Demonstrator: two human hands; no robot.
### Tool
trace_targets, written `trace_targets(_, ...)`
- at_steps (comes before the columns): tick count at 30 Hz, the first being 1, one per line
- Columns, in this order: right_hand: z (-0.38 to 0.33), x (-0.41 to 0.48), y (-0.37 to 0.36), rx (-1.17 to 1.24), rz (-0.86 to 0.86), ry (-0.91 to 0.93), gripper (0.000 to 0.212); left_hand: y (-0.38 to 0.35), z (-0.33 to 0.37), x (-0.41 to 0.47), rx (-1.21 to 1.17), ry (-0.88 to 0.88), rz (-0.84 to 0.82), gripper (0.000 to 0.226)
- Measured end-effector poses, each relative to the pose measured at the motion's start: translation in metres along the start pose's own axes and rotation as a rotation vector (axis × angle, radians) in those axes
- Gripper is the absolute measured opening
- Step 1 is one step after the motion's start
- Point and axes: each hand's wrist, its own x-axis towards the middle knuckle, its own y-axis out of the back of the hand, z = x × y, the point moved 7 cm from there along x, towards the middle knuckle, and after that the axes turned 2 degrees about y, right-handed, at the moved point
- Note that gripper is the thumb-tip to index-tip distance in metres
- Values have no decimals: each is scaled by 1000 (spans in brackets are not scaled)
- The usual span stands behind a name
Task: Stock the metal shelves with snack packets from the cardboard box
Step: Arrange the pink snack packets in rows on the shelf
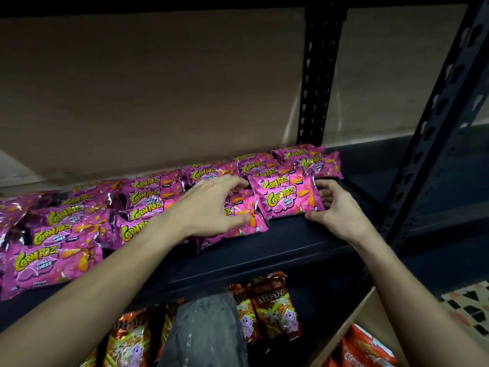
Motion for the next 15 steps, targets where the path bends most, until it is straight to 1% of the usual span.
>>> trace_targets(4,1,-3,0,-8,-15,-5,80,1,2,1,-15,-1,58,61)
trace_targets(9,6,-16,9,-57,-20,-22,84,10,23,1,-181,-62,207,39)
trace_targets(12,2,-38,19,-88,-8,-6,76,8,47,-3,-282,-117,254,30)
trace_targets(15,0,-78,36,-132,59,27,60,-5,80,-11,-401,-172,247,21)
